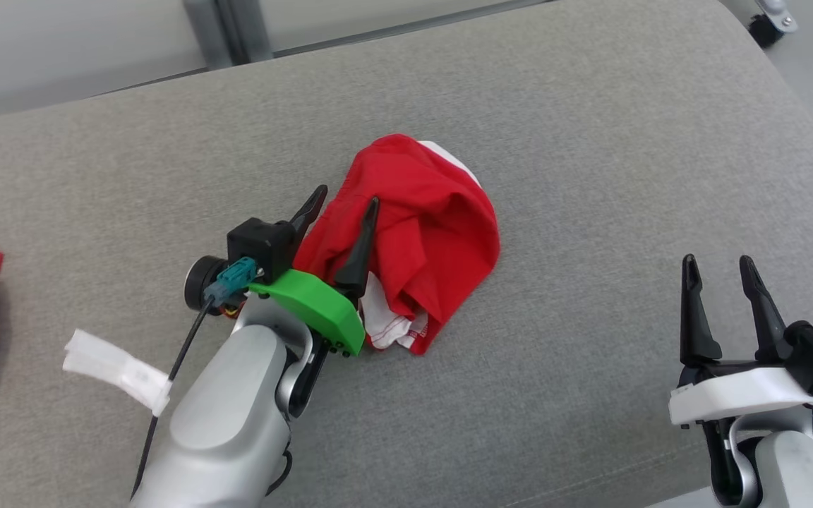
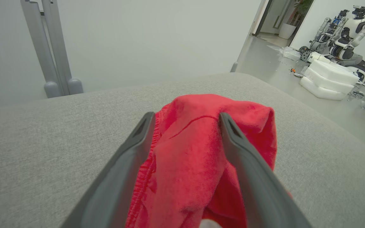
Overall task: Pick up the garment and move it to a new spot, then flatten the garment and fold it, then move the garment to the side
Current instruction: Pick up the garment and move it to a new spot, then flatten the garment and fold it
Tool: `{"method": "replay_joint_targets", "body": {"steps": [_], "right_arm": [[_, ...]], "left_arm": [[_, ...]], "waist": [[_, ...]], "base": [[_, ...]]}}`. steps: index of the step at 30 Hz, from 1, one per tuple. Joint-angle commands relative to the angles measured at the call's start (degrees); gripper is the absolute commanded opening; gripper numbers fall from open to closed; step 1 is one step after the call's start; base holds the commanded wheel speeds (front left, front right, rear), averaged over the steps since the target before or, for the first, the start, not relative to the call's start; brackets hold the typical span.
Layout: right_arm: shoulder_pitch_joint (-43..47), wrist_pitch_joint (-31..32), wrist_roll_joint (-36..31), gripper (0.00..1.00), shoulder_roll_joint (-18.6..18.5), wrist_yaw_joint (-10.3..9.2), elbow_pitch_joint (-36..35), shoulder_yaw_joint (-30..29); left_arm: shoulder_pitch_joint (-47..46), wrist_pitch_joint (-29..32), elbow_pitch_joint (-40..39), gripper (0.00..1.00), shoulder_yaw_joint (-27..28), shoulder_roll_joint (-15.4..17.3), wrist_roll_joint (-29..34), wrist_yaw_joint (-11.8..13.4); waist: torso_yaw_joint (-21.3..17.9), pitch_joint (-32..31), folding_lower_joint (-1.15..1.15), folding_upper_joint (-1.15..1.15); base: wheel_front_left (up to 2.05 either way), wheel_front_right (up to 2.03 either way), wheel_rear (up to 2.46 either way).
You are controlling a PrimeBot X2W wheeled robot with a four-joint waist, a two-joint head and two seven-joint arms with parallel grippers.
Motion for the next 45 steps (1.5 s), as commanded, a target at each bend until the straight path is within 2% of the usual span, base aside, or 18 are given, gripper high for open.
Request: {"method": "replay_joint_targets", "body": {"steps": [1,7,13,19,27,45], "right_arm": [[0.8,-0.2,-0.4,1.00,-0.2,-0.08,-0.4,-0.6],[1.8,-0.2,-1.1,1.00,-0.2,-0.09,-0.8,-1.6],[2.6,-0.2,-2.5,1.00,-0.2,-0.08,0.1,-0.9],[3.8,-0.2,-3.4,1.00,-0.2,-0.09,1.5,0.1],[5.6,-0.2,-4.3,1.00,-0.2,-0.08,4.2,0.8],[4.6,-0.2,-2.4,1.00,-0.2,-0.08,4.2,1.0]], "left_arm": [[1.9,-0.3,-2.4,1.00,1.4,0.5,0.5,0.8],[11.3,-0.2,-14.6,1.00,10.6,2.4,5.5,4.4],[20.4,-0.2,-22.3,1.00,18.4,2.1,11.9,2.9],[26.8,-0.3,-25.5,1.00,23.9,1.1,17.0,1.4],[30.8,-0.2,-24.4,1.00,26.3,0.6,19.5,-1.1],[30.6,-0.3,-24.2,1.00,27.4,0.1,19.7,-2.1]], "waist": [[6.8,-4.9,0.00,0.00],[11.1,-6.8,0.00,0.00],[13.7,-8.3,0.00,0.00],[14.6,-9.8,0.00,0.00],[14.4,-10.8,0.00,0.00],[14.1,-9.5,0.00,0.00]], "base": [[0.00,0.00,0.00],[0.00,0.00,0.00],[0.00,0.00,0.00],[0.00,0.00,0.00],[0.00,0.00,0.00],[0.00,0.00,0.00]]}}
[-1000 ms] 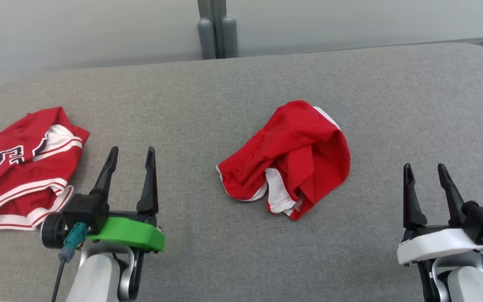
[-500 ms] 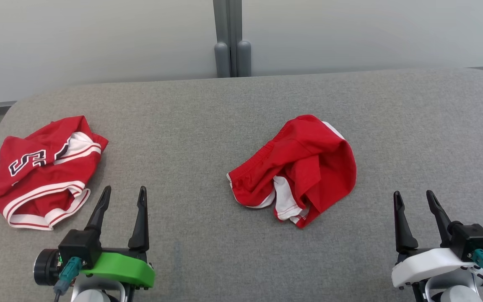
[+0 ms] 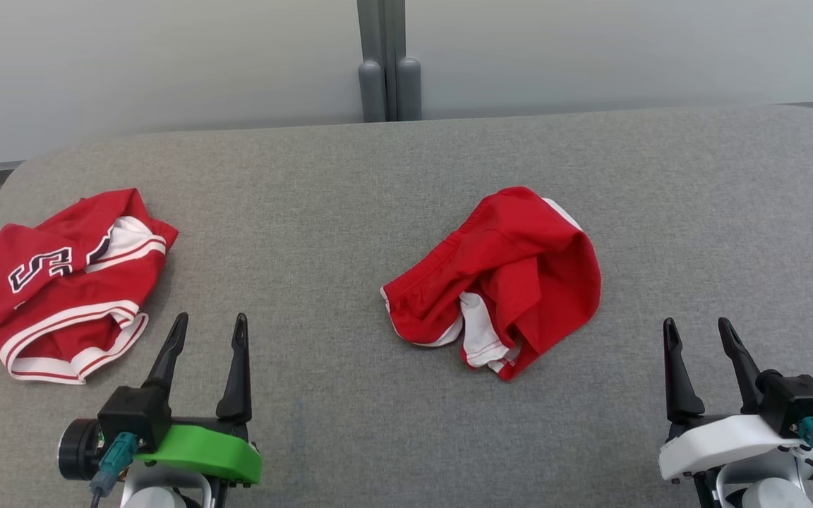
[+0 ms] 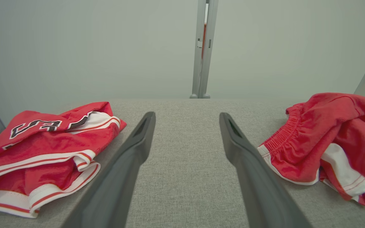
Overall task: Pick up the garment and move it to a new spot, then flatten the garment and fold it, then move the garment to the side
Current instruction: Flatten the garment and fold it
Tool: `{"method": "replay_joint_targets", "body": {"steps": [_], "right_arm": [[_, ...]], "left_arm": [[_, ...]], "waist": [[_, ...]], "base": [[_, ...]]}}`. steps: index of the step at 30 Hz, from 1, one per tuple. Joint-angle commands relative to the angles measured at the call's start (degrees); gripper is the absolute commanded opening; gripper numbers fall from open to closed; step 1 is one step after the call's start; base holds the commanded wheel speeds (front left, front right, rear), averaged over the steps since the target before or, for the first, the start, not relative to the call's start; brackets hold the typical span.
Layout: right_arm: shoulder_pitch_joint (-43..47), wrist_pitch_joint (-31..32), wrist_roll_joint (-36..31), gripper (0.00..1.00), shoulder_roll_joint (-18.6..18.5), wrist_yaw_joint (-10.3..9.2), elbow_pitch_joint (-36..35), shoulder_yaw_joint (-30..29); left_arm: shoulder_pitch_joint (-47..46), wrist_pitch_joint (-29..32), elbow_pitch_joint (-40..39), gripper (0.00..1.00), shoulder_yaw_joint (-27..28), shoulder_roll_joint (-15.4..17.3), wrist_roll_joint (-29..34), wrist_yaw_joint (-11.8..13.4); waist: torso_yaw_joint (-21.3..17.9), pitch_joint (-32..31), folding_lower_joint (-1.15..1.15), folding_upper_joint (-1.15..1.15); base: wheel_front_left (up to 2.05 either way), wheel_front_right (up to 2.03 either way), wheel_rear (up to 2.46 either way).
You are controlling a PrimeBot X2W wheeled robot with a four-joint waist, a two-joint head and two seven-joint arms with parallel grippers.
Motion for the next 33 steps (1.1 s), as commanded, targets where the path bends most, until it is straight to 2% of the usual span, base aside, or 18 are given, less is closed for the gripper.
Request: {"method": "replay_joint_targets", "body": {"steps": [1,9,12,17,24,30,33], "right_arm": [[-0.5,-0.2,0.4,1.00,-0.2,-0.08,-0.1,0.0],[-1.2,-0.2,0.8,1.00,-0.2,-0.08,-0.2,0.2],[-1.4,-0.2,0.9,1.00,-0.2,-0.08,-0.2,0.4],[-2.3,-0.2,1.0,1.00,-0.2,-0.08,-0.5,1.2],[-3.8,-0.2,1.7,1.00,-0.2,-0.08,-0.8,2.4],[-4.3,-0.2,2.7,1.00,-0.1,-0.08,-0.8,2.3],[-4.4,-0.2,3.3,1.00,-0.1,-0.08,-0.7,2.2]], "left_arm": [[-0.4,0.0,-0.1,1.00,0.0,0.0,0.6,-0.2],[-2.1,0.0,-0.1,1.00,-1.1,-0.1,-0.5,-0.2],[-3.5,0.0,1.5,1.00,-3.0,0.8,-1.6,-0.2],[-10.6,0.5,11.2,1.00,-11.8,3.7,-6.5,-0.2],[-22.4,6.6,22.9,1.00,-25.6,6.9,-15.3,-0.2],[-27.5,8.7,28.7,1.00,-33.3,8.4,-21.7,-0.2],[-29.3,7.9,30.9,1.00,-35.4,9.3,-23.7,-0.2]], "waist": [[0.0,0.1,0.00,0.00],[-0.7,1.1,0.00,0.00],[-1.4,1.7,0.00,0.00],[-3.3,3.0,0.00,0.00],[-8.0,6.2,0.00,0.00],[-12.1,8.0,0.00,0.00],[-13.7,8.4,0.00,0.00]], "base": [[0.00,0.00,0.00],[0.00,0.00,0.00],[0.00,0.00,0.00],[0.00,0.00,0.00],[0.00,0.00,0.00],[0.00,0.00,0.00],[0.00,0.00,0.00]]}}
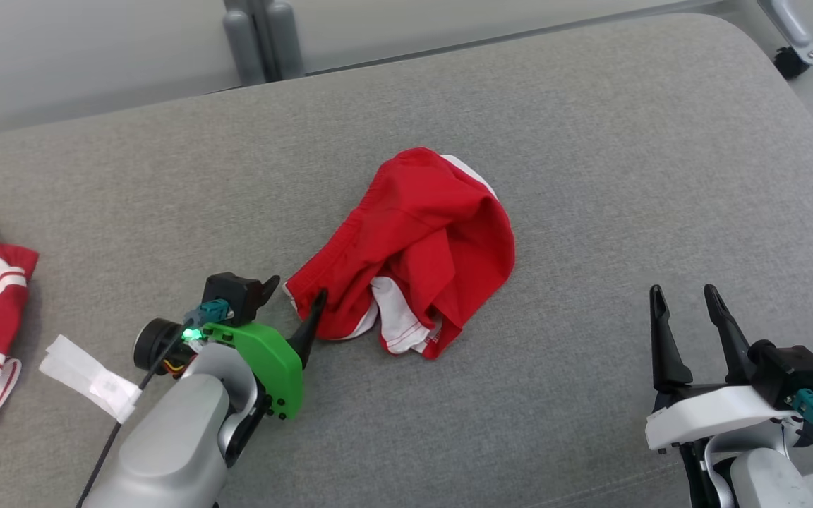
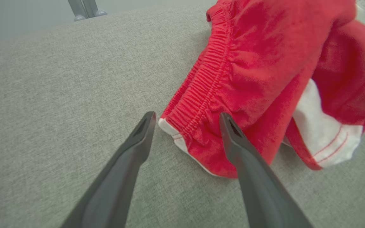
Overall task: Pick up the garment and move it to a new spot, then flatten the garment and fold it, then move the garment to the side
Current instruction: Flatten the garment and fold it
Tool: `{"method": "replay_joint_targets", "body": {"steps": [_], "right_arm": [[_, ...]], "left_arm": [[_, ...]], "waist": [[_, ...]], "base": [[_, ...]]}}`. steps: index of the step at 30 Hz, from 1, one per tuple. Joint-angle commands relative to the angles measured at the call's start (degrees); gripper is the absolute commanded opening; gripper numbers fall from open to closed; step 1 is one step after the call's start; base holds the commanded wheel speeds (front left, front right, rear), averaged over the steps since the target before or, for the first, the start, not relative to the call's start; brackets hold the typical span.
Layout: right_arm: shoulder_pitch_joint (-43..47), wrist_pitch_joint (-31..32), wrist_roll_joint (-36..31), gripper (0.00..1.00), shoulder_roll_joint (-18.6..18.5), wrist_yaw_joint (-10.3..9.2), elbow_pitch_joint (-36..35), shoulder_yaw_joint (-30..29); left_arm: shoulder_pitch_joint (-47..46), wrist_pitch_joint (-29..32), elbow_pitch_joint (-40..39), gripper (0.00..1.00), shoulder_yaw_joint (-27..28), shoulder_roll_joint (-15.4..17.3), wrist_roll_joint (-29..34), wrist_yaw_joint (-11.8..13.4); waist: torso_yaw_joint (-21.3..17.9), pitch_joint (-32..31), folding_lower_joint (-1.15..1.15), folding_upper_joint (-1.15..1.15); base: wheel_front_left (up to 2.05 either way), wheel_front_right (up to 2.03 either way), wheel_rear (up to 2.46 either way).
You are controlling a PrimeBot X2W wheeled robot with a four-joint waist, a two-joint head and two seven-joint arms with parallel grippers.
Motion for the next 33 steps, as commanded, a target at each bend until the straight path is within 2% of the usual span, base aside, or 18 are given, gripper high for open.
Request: {"method": "replay_joint_targets", "body": {"steps": [1,6,7,8,9,14,19,25,30,33], "right_arm": [[-0.7,-0.2,0.6,1.00,-0.1,-0.08,0.0,-0.1],[-0.7,-0.2,1.0,1.00,-0.1,-0.08,0.0,-0.1],[-0.8,-0.2,1.0,1.00,-0.1,-0.08,0.1,0.0],[-0.8,-0.2,1.0,1.00,-0.1,-0.08,0.0,0.0],[-0.8,-0.2,1.0,1.00,-0.1,-0.08,0.0,-0.1],[-0.6,-0.2,1.1,1.00,-0.1,-0.08,-0.2,-0.4],[0.0,-0.2,0.6,1.00,-0.1,-0.08,-0.1,-0.5],[0.3,-0.2,0.4,1.00,-0.1,-0.08,0.2,0.3],[0.1,-0.2,1.5,1.00,-0.1,-0.08,0.8,2.2],[0.2,-0.2,2.0,1.00,-0.1,-0.09,1.1,2.8]], "left_arm": [[-1.6,-0.4,1.2,1.00,-0.5,0.7,-0.9,-0.1],[-3.8,-0.1,6.3,1.00,-1.3,0.3,-2.7,-0.1],[-4.2,0.8,7.6,0.62,-1.5,0.0,-3.1,-0.1],[-4.5,1.0,8.2,0.12,-1.9,-0.4,-3.3,-0.1],[-4.9,1.0,8.7,0.00,-1.9,-0.9,-3.9,-0.1],[-6.5,-3.8,6.4,0.00,-0.7,-2.0,-7.7,-0.1],[-9.1,-7.4,-2.4,0.00,0.8,-4.7,-12.7,-0.1],[-13.2,-8.2,-11.5,0.00,2.2,-8.0,-15.4,-0.1],[-16.7,-8.2,-16.0,0.00,-0.2,-8.8,-17.5,0.8],[-18.0,-8.2,-20.5,0.00,-1.6,-8.7,-20.1,2.2]], "waist": [[-2.7,1.6,0.00,0.00],[-3.7,1.6,0.00,0.00],[-3.8,1.6,0.00,0.00],[-3.9,1.6,0.00,0.00],[-3.9,1.6,0.00,0.00],[-3.4,1.3,0.00,0.00],[-2.2,0.2,0.00,0.00],[-1.7,-1.1,0.00,0.00],[-3.3,-1.9,0.00,0.00],[-4.6,-2.0,0.00,0.00]], "base": [[0.00,0.00,0.00],[0.00,0.00,0.00],[0.00,0.00,0.00],[0.00,0.00,0.00],[0.00,0.00,0.00],[0.00,0.00,0.00],[0.00,0.00,0.00],[0.00,0.00,0.00],[0.00,0.00,0.00],[0.00,0.00,0.00]]}}
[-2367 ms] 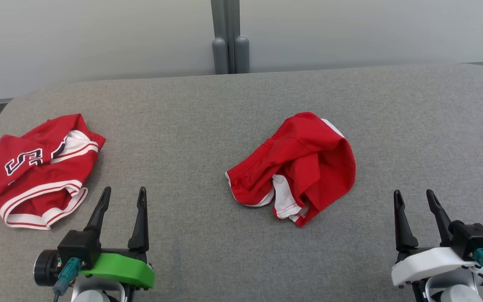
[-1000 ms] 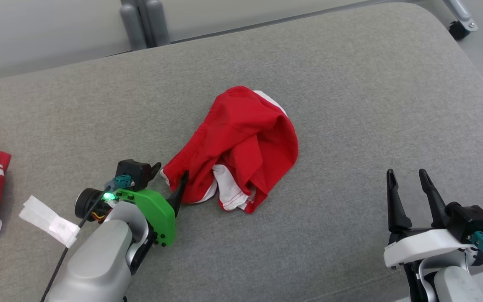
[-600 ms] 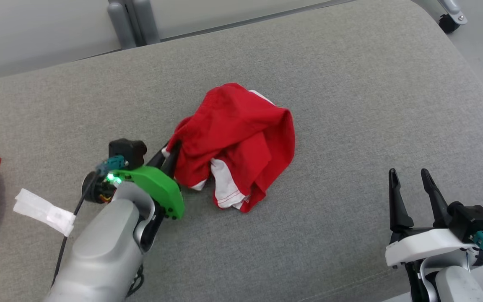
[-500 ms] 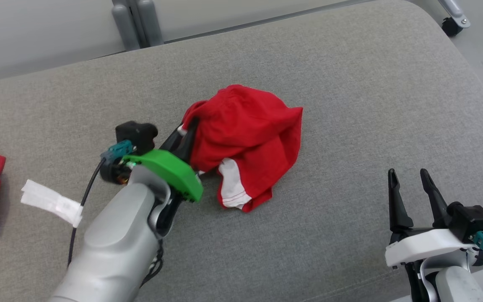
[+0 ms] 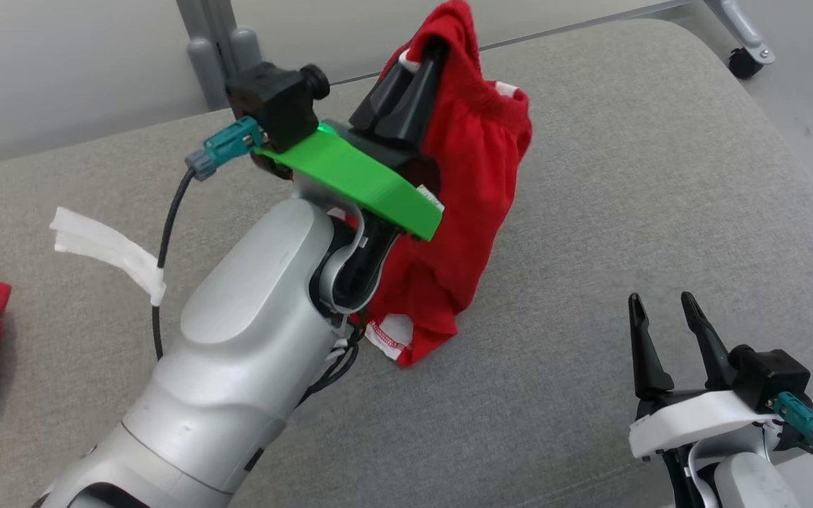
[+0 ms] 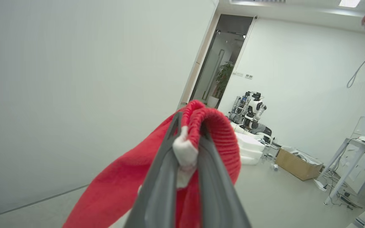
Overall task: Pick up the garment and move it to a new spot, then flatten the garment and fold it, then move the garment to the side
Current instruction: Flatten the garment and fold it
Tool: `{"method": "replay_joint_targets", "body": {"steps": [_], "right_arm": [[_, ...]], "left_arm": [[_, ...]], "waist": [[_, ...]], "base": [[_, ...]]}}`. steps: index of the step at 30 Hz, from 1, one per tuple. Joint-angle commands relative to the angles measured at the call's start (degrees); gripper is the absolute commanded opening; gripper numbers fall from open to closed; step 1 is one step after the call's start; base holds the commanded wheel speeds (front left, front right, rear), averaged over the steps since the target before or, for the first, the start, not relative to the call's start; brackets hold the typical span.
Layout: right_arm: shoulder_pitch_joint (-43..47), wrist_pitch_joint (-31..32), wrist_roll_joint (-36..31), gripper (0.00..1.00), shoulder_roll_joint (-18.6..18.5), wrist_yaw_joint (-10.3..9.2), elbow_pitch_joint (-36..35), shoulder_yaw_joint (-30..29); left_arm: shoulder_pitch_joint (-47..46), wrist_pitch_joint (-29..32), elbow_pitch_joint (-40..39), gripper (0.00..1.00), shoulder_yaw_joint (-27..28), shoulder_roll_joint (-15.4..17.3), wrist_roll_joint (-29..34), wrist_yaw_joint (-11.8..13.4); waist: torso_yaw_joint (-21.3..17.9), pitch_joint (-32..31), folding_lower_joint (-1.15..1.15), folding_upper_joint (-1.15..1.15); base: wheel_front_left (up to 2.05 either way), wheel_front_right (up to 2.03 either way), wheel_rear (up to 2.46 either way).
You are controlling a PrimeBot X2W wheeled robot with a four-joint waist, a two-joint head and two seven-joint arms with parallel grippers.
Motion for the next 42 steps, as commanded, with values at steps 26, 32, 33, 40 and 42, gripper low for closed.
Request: {"method": "replay_joint_targets", "body": {"steps": [26,32,33,40,42], "right_arm": [[-2.4,-0.2,0.1,1.00,-0.2,-0.09,-1.1,-0.6],[-2.6,-0.2,-0.5,1.00,-0.2,-0.09,-1.0,-0.8],[-2.7,-0.2,-0.5,1.00,-0.1,-0.09,-0.9,-0.6],[-2.5,-0.2,-0.4,1.00,-0.1,-0.09,-0.6,-0.5],[-2.2,-0.2,-0.4,1.00,-0.2,-0.09,-0.5,-0.5]], "left_arm": [[15.9,-0.1,-1.2,0.00,25.6,0.2,4.5,0.8],[22.2,-0.1,4.1,0.00,29.3,0.2,8.7,-1.4],[23.0,-0.1,5.7,0.04,28.5,0.2,9.6,-1.7],[23.7,-0.1,14.6,1.00,23.4,1.6,17.4,-2.0],[24.2,-0.1,13.4,1.00,25.0,1.7,19.2,-1.6]], "waist": [[11.4,6.6,0.00,0.00],[13.8,6.9,0.00,0.00],[14.0,6.8,0.00,0.00],[14.7,6.0,0.00,0.00],[14.8,5.6,0.00,0.00]], "base": [[0.00,0.00,0.00],[0.00,0.00,0.00],[0.00,0.00,0.00],[0.00,0.00,0.00],[0.00,0.00,0.00]]}}
